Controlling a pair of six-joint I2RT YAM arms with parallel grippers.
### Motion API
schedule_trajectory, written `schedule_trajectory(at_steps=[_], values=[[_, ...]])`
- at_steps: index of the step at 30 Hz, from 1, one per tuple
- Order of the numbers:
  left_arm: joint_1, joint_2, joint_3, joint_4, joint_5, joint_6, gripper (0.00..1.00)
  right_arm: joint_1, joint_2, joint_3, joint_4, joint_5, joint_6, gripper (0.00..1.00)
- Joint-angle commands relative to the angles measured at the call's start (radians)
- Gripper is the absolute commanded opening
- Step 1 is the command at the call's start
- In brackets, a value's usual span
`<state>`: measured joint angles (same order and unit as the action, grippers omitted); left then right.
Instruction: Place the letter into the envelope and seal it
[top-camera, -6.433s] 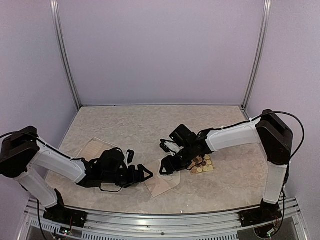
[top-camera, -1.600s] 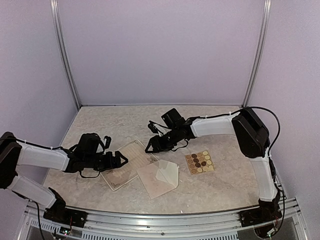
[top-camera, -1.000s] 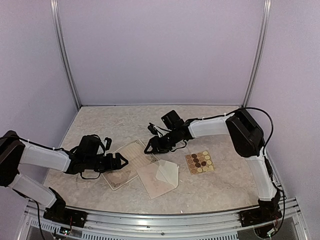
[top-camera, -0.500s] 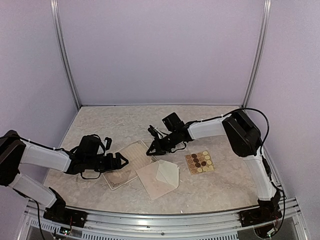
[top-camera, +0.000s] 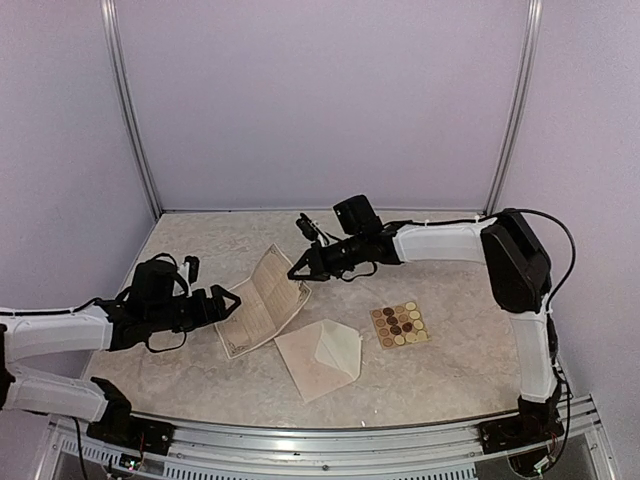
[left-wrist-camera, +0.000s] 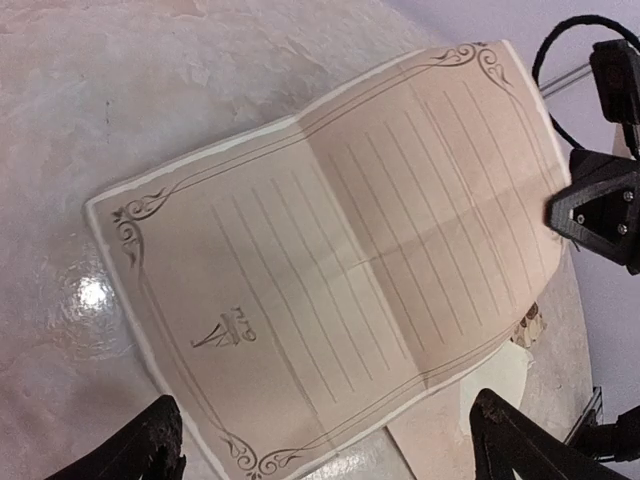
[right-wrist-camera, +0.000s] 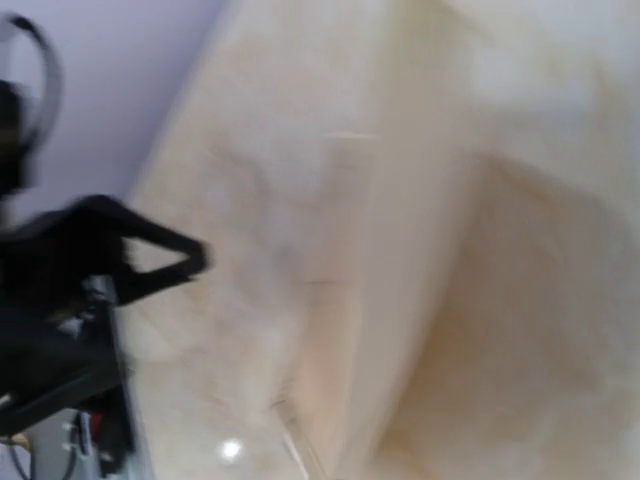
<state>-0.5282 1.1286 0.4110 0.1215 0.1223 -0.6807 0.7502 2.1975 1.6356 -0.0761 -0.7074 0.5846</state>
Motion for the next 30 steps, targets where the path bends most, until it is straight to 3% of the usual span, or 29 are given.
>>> schedule_trajectory(at_steps=[1, 7, 14, 19, 30], values=[[0.064, -0.131, 0.012, -0.103, -0.034, -0.013, 0.95, -0.007, -0.2, -0.057, 0.036, 0.046, -0.047, 0.0], [0.12, -0.262, 0.005, -0.081, 0.119, -0.028, 0.96, -0.006, -0.396, -0.186, 0.062, 0.008, -0.099, 0.0], [0.109, -0.299, -0.017, 0.117, 0.352, -0.098, 0.96, -0.006, -0.6, -0.315, 0.14, -0.059, -0.112, 0.0], [0.079, -0.302, -0.018, 0.2, 0.412, -0.127, 0.97, -0.002, -0.694, -0.371, 0.226, -0.133, -0.1, 0.0], [-0.057, -0.204, 0.067, 0.3, 0.397, -0.142, 0.97, 0.016, -0.785, -0.43, 0.363, -0.249, -0.054, 0.0]])
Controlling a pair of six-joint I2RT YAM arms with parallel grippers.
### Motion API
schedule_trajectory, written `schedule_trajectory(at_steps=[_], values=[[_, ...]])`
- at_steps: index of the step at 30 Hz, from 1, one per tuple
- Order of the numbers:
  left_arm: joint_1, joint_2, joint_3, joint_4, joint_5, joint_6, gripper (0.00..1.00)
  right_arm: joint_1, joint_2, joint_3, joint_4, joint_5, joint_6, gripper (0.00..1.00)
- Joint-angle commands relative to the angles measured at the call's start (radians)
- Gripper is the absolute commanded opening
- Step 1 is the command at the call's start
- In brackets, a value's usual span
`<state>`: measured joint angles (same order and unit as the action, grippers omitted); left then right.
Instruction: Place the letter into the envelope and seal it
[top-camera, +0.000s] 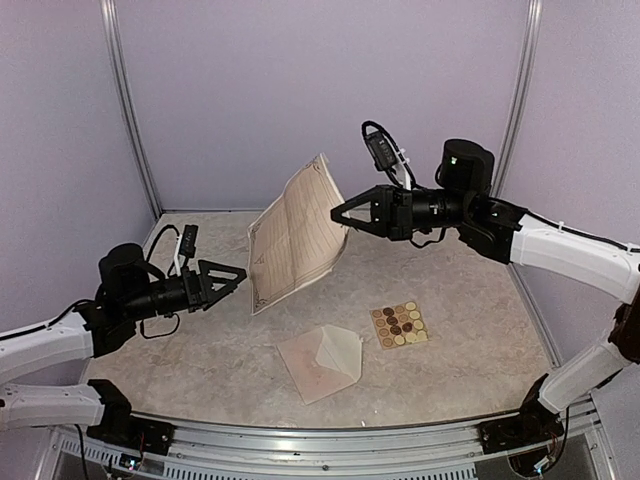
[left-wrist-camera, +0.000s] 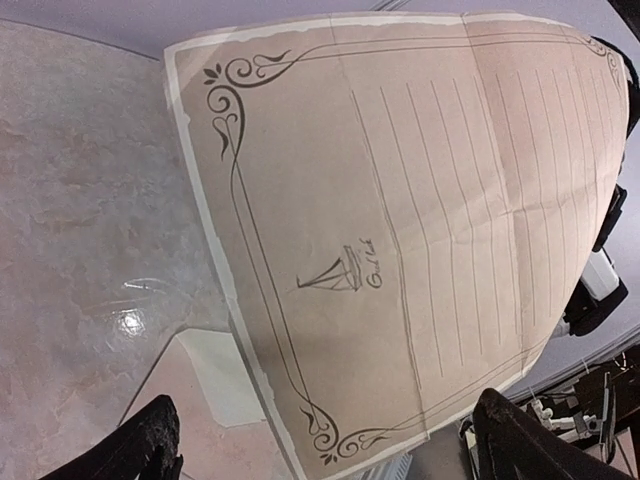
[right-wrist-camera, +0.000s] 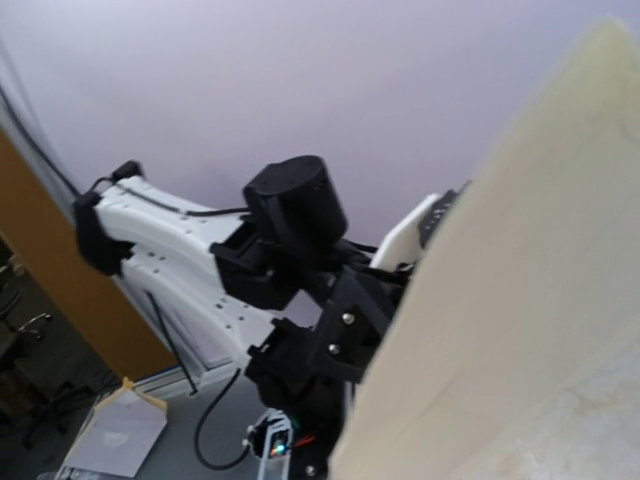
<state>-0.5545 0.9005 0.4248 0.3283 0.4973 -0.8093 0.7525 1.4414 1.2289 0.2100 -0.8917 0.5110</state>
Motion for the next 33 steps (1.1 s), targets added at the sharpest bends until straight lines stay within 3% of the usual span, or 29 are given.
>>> schedule_trajectory(at_steps=[1, 7, 9, 12, 18, 24, 27, 33], values=[[-0.038, 0.03, 0.057, 0.11, 0.027, -0.018, 0.97, 0.015, -0.033, -0.024, 0.076, -0.068, 0.017, 0.0], [-0.058, 0.048, 0.065, 0.177, 0.039, -0.044, 0.92, 0.018, -0.059, -0.044, 0.091, -0.077, 0.019, 0.0], [-0.058, 0.044, 0.057, 0.19, 0.036, -0.053, 0.81, 0.019, -0.065, -0.05, 0.091, -0.067, 0.019, 0.0], [-0.058, 0.03, 0.042, 0.203, 0.023, -0.069, 0.56, 0.019, -0.071, -0.056, 0.077, -0.051, 0.019, 0.0], [-0.058, 0.0, 0.008, 0.227, -0.004, -0.093, 0.21, 0.018, -0.071, -0.053, 0.011, 0.018, -0.017, 0.0], [-0.058, -0.006, -0.009, 0.241, -0.022, -0.099, 0.0, 0.022, -0.056, -0.023, -0.122, 0.153, -0.066, 0.0], [-0.065, -0.001, -0.008, 0.24, -0.033, -0.095, 0.0, 0.037, -0.047, -0.011, -0.134, 0.18, -0.068, 0.0], [-0.1, 0.014, 0.013, 0.239, -0.072, -0.061, 0.0, 0.127, 0.005, 0.05, -0.143, 0.215, -0.083, 0.45]])
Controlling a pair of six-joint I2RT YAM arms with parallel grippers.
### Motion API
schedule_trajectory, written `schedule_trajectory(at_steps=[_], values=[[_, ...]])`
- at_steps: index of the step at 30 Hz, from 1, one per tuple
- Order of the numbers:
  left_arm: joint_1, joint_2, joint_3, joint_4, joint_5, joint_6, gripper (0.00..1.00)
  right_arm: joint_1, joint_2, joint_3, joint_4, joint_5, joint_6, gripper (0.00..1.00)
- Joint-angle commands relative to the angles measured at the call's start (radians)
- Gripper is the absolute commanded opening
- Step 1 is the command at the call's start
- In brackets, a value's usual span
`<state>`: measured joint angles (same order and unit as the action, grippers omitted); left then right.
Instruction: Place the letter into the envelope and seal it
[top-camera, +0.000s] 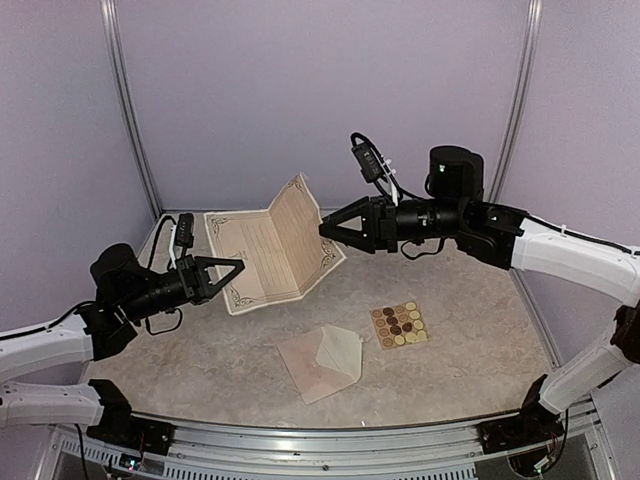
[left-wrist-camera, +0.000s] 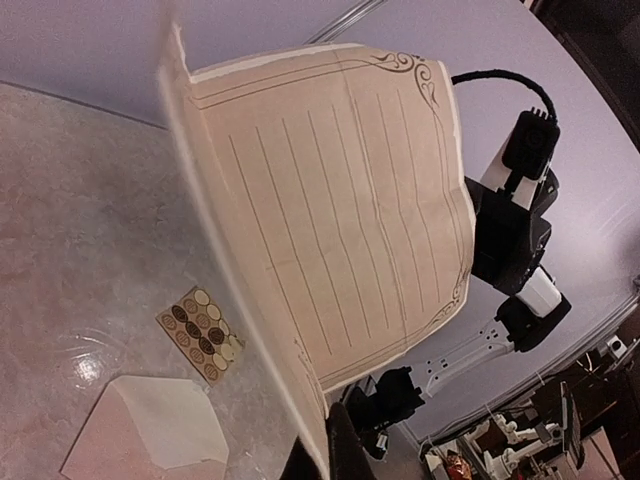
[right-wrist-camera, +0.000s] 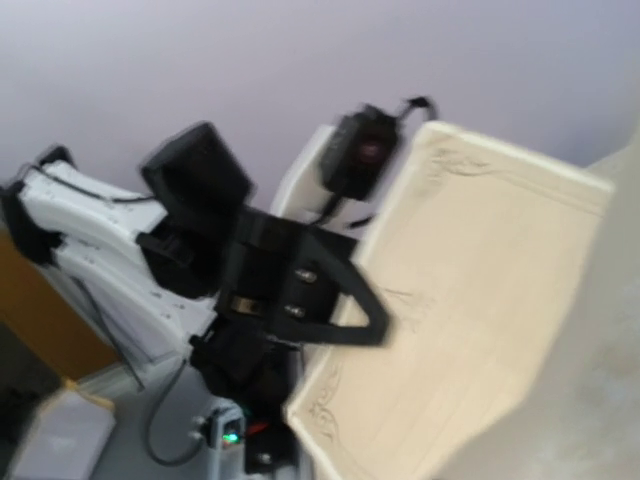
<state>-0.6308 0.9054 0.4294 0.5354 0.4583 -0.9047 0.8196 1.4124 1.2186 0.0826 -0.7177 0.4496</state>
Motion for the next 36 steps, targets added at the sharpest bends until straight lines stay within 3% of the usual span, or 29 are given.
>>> schedule_trajectory(at_steps=[1, 5, 13, 18, 21, 26, 36], values=[[-0.029, 0.014, 0.012, 0.037, -0.033, 0.04, 0.0, 0.074, 0.049, 0.069, -0.012, 0.041, -0.02, 0.5], [-0.047, 0.028, 0.02, 0.063, -0.025, 0.058, 0.0, 0.121, 0.119, 0.106, 0.023, 0.019, -0.004, 0.67], [-0.067, 0.037, 0.019, 0.096, -0.018, 0.077, 0.0, 0.197, 0.243, 0.205, 0.067, -0.058, 0.019, 0.81], [-0.07, 0.031, 0.02, 0.107, -0.016, 0.087, 0.0, 0.214, 0.193, 0.2, 0.062, -0.046, -0.024, 0.89], [-0.071, 0.022, 0.021, 0.124, 0.008, 0.1, 0.0, 0.213, 0.118, 0.141, 0.105, -0.011, -0.024, 0.91], [-0.102, 0.0, 0.035, 0.166, 0.081, 0.143, 0.0, 0.166, 0.006, 0.002, 0.134, 0.225, 0.047, 0.94], [-0.177, -0.004, 0.082, 0.159, 0.093, 0.219, 0.0, 0.133, 0.071, -0.033, 0.184, 0.072, 0.139, 0.98]])
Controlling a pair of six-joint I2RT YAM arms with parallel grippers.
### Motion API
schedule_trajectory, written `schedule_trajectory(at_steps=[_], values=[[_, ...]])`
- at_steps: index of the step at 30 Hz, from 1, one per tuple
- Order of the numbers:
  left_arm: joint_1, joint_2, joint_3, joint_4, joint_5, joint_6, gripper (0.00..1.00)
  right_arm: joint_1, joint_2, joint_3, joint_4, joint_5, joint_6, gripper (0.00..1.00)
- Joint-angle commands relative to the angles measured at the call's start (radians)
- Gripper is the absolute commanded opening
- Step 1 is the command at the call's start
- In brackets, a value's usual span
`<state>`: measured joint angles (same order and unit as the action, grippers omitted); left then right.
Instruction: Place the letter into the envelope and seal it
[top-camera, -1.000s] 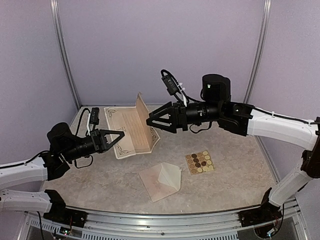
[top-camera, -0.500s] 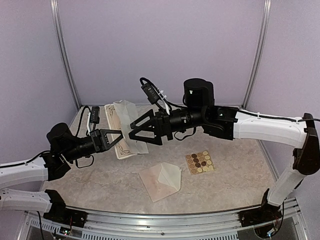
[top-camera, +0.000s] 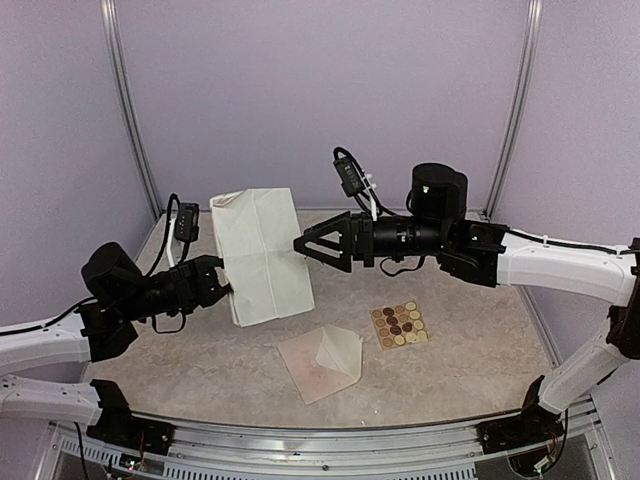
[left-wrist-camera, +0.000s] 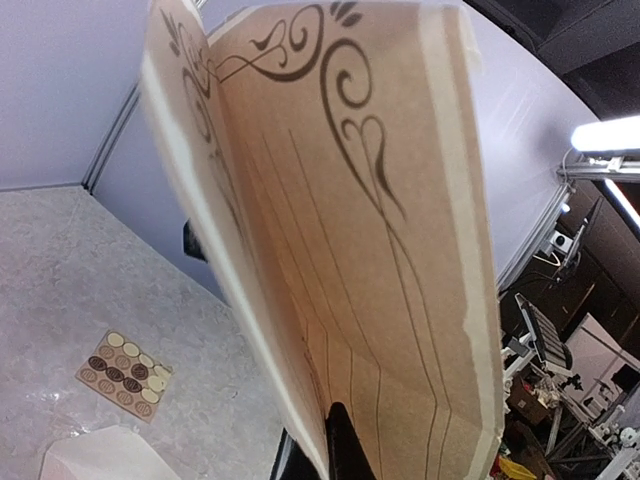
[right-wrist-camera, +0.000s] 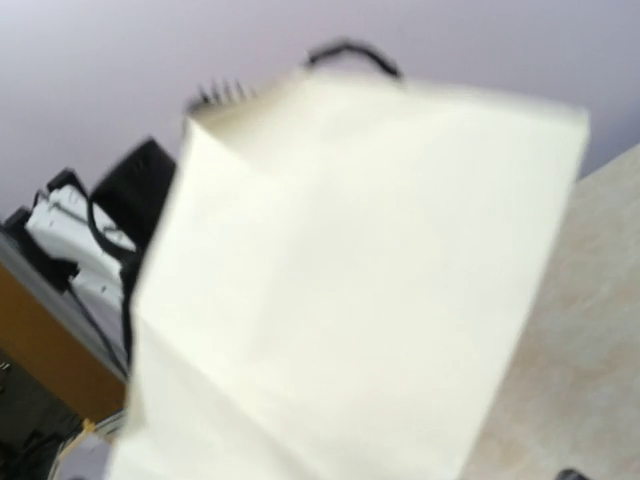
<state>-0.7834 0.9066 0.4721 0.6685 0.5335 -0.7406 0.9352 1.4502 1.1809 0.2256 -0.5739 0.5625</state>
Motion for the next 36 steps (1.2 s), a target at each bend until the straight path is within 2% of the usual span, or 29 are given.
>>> schedule_trajectory(at_steps=[1, 4, 7, 9, 12, 15, 16, 17, 18, 22, 25, 29, 33, 36], values=[[-0.03, -0.003, 0.041, 0.025, 0.015, 0.061, 0.0, 0.023, 0.039, 0.013, 0.037, -0.086, 0.021, 0.98], [-0.042, 0.008, 0.048, 0.019, 0.009, 0.072, 0.0, 0.043, 0.058, 0.031, 0.05, -0.128, 0.011, 0.95], [-0.052, 0.02, 0.054, 0.02, 0.012, 0.077, 0.0, 0.05, 0.065, 0.023, 0.105, -0.16, 0.033, 0.8], [-0.059, 0.032, 0.061, 0.014, 0.018, 0.082, 0.0, 0.05, 0.071, 0.02, 0.124, -0.162, 0.045, 0.67], [-0.066, 0.041, 0.071, -0.005, 0.019, 0.088, 0.0, 0.049, 0.079, 0.022, 0.127, -0.149, 0.052, 0.36], [-0.068, 0.039, 0.074, -0.022, 0.013, 0.088, 0.14, 0.049, 0.077, 0.024, 0.091, -0.099, 0.045, 0.08], [-0.067, 0.035, 0.074, -0.029, 0.007, 0.087, 0.27, 0.048, 0.075, 0.025, 0.066, -0.069, 0.039, 0.01], [-0.068, 0.029, 0.074, -0.037, -0.003, 0.087, 0.4, 0.048, 0.073, 0.028, 0.038, -0.041, 0.031, 0.0], [-0.068, 0.019, 0.074, -0.048, -0.013, 0.087, 0.48, 0.047, 0.069, 0.031, 0.008, -0.009, 0.019, 0.0], [-0.066, -0.023, 0.078, -0.087, -0.052, 0.095, 0.74, 0.047, 0.065, 0.048, -0.106, 0.101, -0.02, 0.0], [-0.066, -0.057, 0.084, -0.127, -0.088, 0.11, 0.88, 0.046, 0.061, 0.049, -0.148, 0.132, -0.037, 0.0], [-0.065, -0.074, 0.107, -0.238, -0.176, 0.138, 0.95, 0.044, 0.043, 0.036, -0.109, 0.073, -0.045, 0.0], [-0.063, -0.069, 0.135, -0.365, -0.29, 0.156, 0.96, 0.044, 0.021, 0.013, -0.025, -0.062, -0.049, 0.0], [-0.064, -0.06, 0.143, -0.403, -0.335, 0.153, 0.96, 0.045, 0.011, 0.001, 0.02, -0.155, -0.048, 0.0]])
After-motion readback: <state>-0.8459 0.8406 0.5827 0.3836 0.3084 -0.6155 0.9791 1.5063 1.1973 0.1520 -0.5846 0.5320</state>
